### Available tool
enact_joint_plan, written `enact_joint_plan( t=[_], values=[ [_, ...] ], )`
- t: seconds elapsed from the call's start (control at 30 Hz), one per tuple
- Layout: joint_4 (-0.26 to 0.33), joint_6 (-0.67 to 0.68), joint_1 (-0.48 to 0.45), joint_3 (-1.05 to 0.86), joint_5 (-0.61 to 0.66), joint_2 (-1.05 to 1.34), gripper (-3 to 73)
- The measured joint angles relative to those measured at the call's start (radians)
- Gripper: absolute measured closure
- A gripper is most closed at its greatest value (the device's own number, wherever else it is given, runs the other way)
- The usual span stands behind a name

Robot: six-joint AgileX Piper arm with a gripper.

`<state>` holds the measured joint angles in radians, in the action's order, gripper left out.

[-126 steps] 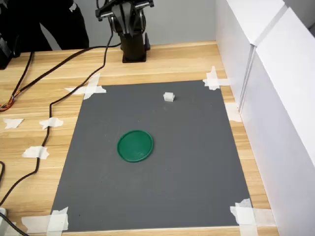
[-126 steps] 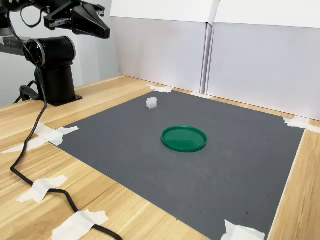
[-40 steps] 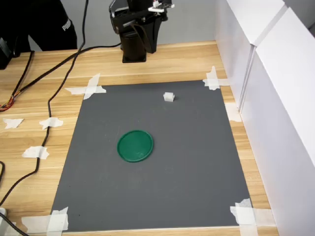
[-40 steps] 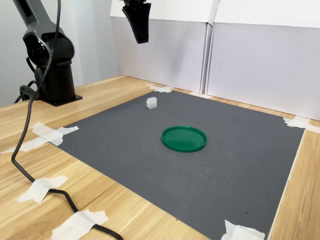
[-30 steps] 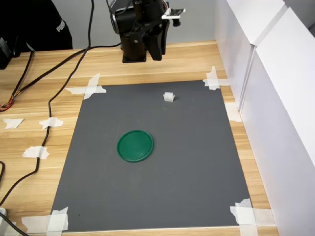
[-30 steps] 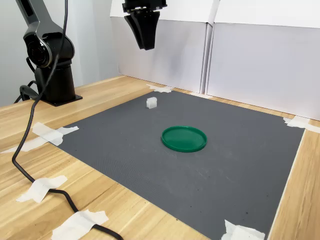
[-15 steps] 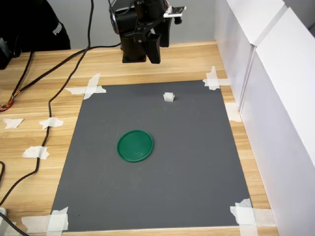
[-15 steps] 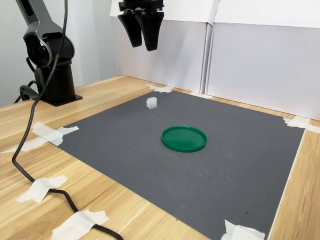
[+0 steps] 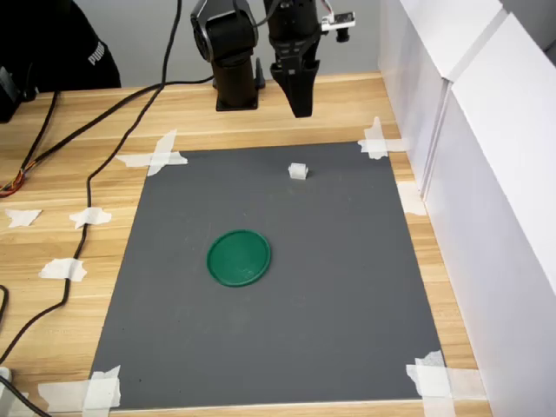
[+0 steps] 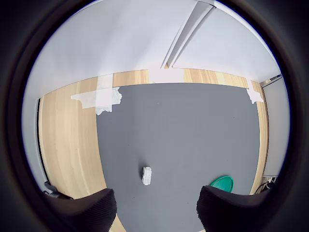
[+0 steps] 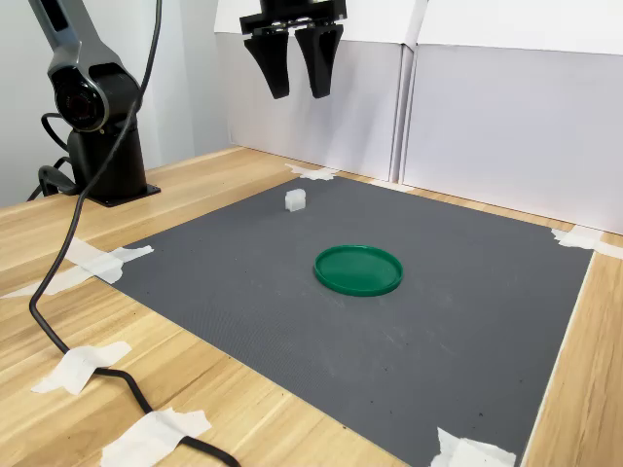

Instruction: Grasp a white terminal and put it on the green lid.

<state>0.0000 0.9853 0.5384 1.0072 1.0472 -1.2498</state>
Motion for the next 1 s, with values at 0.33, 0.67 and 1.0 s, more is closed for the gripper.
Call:
enact_joint_plan(
  t=[0.33,0.67,1.0],
  values=[
    [-0.030,0.020,0.000,-0.169,-0.161,-0.071,-0.6],
    [-0.030,-0.090,0.000,-0.180,-0.274,-0.175,-0.6],
    [-0.030,-0.108,0.000,-0.249,-0.350,-0.187,-0.5]
  ],
)
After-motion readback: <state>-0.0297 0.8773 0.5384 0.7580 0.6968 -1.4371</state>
